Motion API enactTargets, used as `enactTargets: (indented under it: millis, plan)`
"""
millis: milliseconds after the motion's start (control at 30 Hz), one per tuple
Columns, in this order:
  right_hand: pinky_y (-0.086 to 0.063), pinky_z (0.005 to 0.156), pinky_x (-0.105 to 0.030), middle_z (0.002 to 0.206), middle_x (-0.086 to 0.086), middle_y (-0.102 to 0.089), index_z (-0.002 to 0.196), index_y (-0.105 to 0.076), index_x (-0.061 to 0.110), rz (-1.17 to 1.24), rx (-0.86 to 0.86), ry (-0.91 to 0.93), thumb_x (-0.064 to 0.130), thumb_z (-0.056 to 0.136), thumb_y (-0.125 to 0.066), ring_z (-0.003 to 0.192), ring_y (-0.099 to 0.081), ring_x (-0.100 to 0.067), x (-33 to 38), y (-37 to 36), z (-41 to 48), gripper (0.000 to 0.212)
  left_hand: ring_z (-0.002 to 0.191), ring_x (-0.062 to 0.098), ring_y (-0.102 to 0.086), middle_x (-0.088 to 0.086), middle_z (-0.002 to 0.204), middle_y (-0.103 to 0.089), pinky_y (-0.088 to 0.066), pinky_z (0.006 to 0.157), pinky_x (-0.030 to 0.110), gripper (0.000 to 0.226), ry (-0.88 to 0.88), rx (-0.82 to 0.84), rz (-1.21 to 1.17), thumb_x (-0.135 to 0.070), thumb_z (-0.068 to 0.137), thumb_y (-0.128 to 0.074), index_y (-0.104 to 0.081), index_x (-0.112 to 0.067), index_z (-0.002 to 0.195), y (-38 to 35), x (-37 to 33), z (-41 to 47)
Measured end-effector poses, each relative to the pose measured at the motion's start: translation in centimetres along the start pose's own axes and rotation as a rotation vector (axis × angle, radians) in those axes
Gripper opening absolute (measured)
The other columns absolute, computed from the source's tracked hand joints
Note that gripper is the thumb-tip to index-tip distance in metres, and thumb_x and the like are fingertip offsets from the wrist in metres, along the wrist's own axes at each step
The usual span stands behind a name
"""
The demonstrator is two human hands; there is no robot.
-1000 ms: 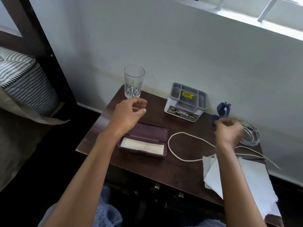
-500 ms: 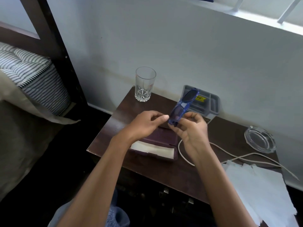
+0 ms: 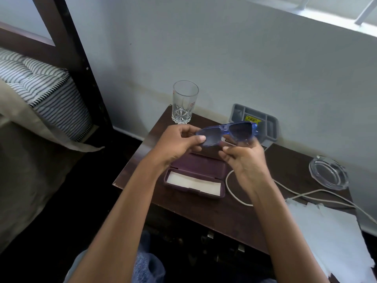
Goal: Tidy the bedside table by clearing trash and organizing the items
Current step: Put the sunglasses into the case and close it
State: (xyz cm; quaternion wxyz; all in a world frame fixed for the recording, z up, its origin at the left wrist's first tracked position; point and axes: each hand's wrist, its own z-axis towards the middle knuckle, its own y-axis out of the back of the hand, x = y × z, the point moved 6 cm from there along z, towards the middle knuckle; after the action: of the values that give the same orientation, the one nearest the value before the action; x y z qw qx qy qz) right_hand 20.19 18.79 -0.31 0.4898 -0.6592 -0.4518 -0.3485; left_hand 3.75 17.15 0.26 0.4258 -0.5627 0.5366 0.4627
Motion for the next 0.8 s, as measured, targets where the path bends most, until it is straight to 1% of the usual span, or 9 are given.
enactTargets:
  millis: [67, 133, 233, 333, 433, 533, 600, 733, 800]
  plan:
    - [-0.052, 0.074, -0.035, 0.103, -0.010, -0.061, 0.119, -0.051, 0.007, 0.000, -0.017, 0.011, -0.029, 0.074, -0.036, 0.090, -0.064, -0.027, 1.0, 1.4, -0.2, 0.059, 0.066, 0.009, -0.065, 0.004, 0.083, -0.067, -0.053, 0.071, 0.017, 0.018, -0.002, -0.021, 0.160, -0.007, 0.084, -0.067, -0.065, -0.009, 0.102, 1.1, 0.3, 0.1]
    - [-0.056, 0.071, -0.032, 0.097, -0.012, -0.065, 0.109, -0.058, 0.004, -0.027, 0.017, -0.011, -0.025, 0.076, -0.035, 0.085, -0.065, -0.024, 1.5, 2.4, -0.7, 0.049, 0.075, 0.013, -0.064, 0.003, 0.083, -0.067, -0.053, 0.081, 0.024, 0.017, 0.012, -0.008, 0.298, -0.009, 0.082, -0.068, -0.067, -0.014, 0.098, 1.9, 0.7, 0.2]
    - [-0.058, 0.064, -0.023, 0.085, -0.014, -0.065, 0.086, -0.064, 0.003, -0.283, 0.008, -0.043, -0.018, 0.082, -0.049, 0.072, -0.065, -0.019, 0.8, 3.2, -1.4, 0.026, 0.073, 0.009, -0.061, 0.002, 0.083, -0.066, -0.049, 0.072, 0.017, 0.022, 0.051, 0.023, 0.394, -0.012, 0.081, -0.071, -0.068, -0.014, 0.102, 2.2, 1.4, 0.3]
    - [-0.055, 0.060, -0.019, 0.074, -0.012, -0.063, 0.073, -0.064, 0.007, -0.545, 0.003, -0.035, -0.012, 0.080, -0.062, 0.067, -0.061, -0.020, -0.4, 3.1, -1.0, 0.020, 0.074, 0.010, -0.061, -0.001, 0.085, -0.066, -0.045, 0.066, 0.017, 0.024, 0.082, 0.018, 0.532, -0.016, 0.078, -0.074, -0.066, -0.017, 0.101, 2.4, 2.0, 0.4]
    - [-0.047, 0.055, -0.013, 0.066, -0.002, -0.064, 0.069, -0.066, 0.015, -0.857, 0.040, 0.042, -0.003, 0.077, -0.069, 0.062, -0.057, -0.011, -0.7, 2.8, -0.3, 0.020, 0.073, 0.014, -0.063, -0.002, 0.077, -0.064, -0.050, 0.070, 0.025, 0.020, 0.180, 0.011, 0.609, -0.016, 0.072, -0.079, -0.064, -0.014, 0.085, 3.1, 2.9, 0.4]
    - [-0.036, 0.046, -0.005, 0.061, 0.002, -0.063, 0.071, -0.069, 0.014, -1.084, 0.099, 0.073, 0.003, 0.076, -0.071, 0.055, -0.052, -0.003, -0.9, 2.3, -0.1, 0.012, 0.062, 0.006, -0.056, -0.005, 0.067, -0.064, -0.041, 0.055, 0.018, 0.014, 0.269, 0.067, 0.689, -0.017, 0.072, -0.080, -0.066, -0.017, 0.069, 3.2, 3.5, 0.1]
    - [-0.036, 0.045, -0.006, 0.063, 0.000, -0.063, 0.072, -0.070, 0.012, -1.169, 0.129, 0.059, 0.004, 0.076, -0.072, 0.057, -0.052, -0.004, -1.4, 2.2, -0.1, 0.009, 0.057, 0.005, -0.054, -0.003, 0.065, -0.065, -0.041, 0.053, 0.016, 0.012, 0.303, 0.082, 0.707, -0.016, 0.072, -0.079, -0.069, -0.016, 0.066, 3.2, 3.8, 0.0]
    - [-0.037, 0.046, -0.008, 0.067, -0.002, -0.067, 0.069, -0.072, 0.013, -1.251, 0.187, 0.020, 0.007, 0.075, -0.073, 0.062, -0.056, -0.007, -2.0, 2.0, -0.2, 0.009, 0.061, 0.014, -0.061, 0.005, 0.068, -0.069, -0.055, 0.078, 0.030, 0.013, 0.353, 0.096, 0.719, -0.014, 0.072, -0.079, -0.069, -0.013, 0.064, 3.4, 4.6, 0.1]
    - [-0.038, 0.048, -0.008, 0.066, 0.002, -0.066, 0.067, -0.072, 0.014, -1.262, 0.200, 0.010, 0.007, 0.075, -0.073, 0.063, -0.056, -0.004, -2.1, 2.0, -0.2, 0.010, 0.060, 0.013, -0.059, 0.002, 0.064, -0.065, -0.054, 0.078, 0.030, 0.014, 0.374, 0.118, 0.750, -0.015, 0.072, -0.079, -0.067, -0.014, 0.065, 3.2, 4.9, 0.1]
